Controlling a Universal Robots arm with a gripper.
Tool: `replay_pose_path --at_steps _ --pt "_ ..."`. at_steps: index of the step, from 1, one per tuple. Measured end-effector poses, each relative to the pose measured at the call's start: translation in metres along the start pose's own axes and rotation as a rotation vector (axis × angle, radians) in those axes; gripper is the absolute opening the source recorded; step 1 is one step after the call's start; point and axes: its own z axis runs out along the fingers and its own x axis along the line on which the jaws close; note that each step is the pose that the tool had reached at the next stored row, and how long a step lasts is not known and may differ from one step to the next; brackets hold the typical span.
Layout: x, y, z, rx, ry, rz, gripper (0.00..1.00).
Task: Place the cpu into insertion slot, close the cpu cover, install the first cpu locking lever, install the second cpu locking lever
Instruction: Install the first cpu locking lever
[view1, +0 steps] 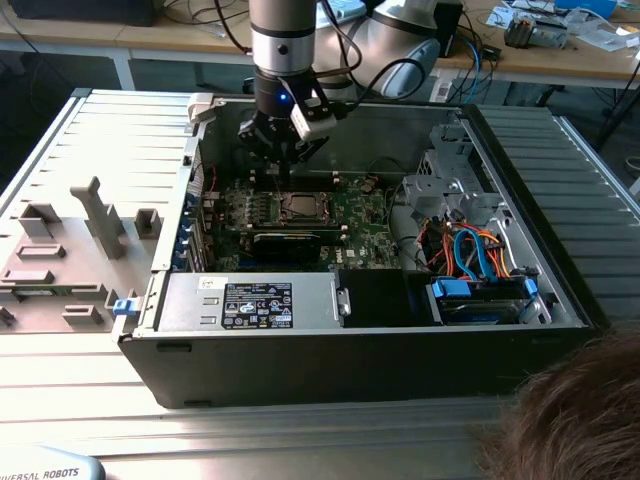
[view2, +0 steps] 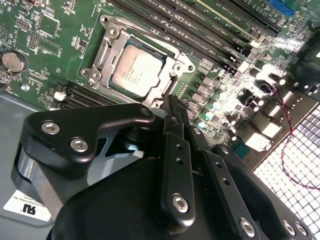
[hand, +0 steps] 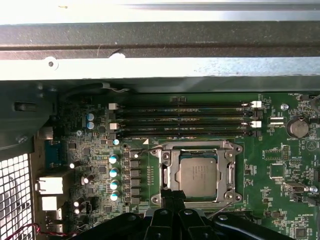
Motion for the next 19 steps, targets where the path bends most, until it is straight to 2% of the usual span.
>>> replay_pose_path --at_steps 12,19 --pt "0.0033 0.0000 0.0000 0.0000 0.0000 0.000 0.11" --pt "0.0077 -0.0001 -0.0001 0.0000 0.0000 0.000 0.11"
